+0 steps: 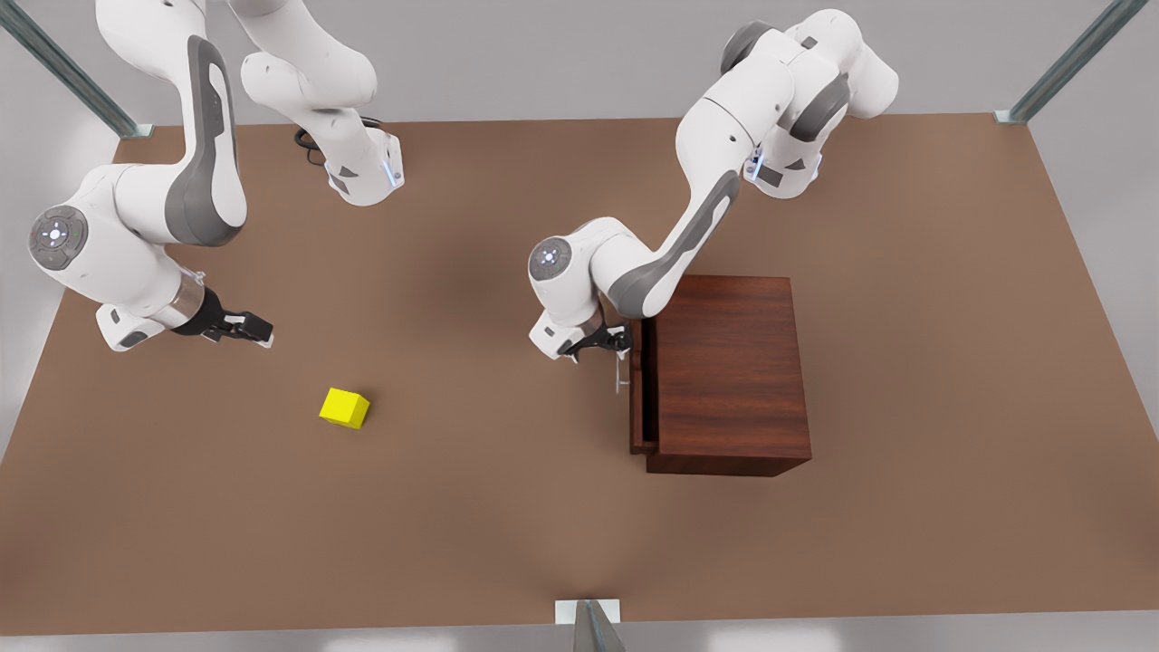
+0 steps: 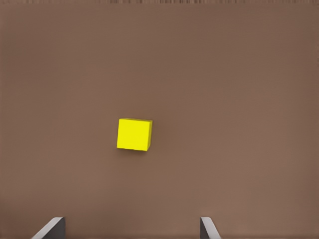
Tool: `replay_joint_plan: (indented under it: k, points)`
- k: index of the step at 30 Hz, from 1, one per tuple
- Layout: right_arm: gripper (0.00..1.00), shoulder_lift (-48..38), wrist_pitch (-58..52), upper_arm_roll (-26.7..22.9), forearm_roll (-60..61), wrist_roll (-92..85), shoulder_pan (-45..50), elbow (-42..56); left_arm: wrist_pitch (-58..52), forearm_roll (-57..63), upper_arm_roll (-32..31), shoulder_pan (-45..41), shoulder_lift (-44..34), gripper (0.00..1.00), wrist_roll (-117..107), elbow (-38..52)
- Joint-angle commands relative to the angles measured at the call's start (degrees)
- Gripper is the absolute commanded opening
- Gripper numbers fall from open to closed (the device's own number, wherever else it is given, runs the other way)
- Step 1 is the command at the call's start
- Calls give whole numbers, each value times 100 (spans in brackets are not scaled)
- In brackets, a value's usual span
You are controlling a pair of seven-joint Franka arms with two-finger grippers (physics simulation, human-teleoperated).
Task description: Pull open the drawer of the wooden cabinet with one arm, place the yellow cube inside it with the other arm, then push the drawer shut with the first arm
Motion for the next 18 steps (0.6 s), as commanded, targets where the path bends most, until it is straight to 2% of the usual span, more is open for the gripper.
replay_joint_plan:
  k: [1,18]
  points:
    - [100,-5,-1,-3,6,-8,46,2,119,11,-1,-1,-1,100,-64,23]
    - [100,4,-1,-3,6,-8,46,11,409,20,-10,-62,131,100,-3,146]
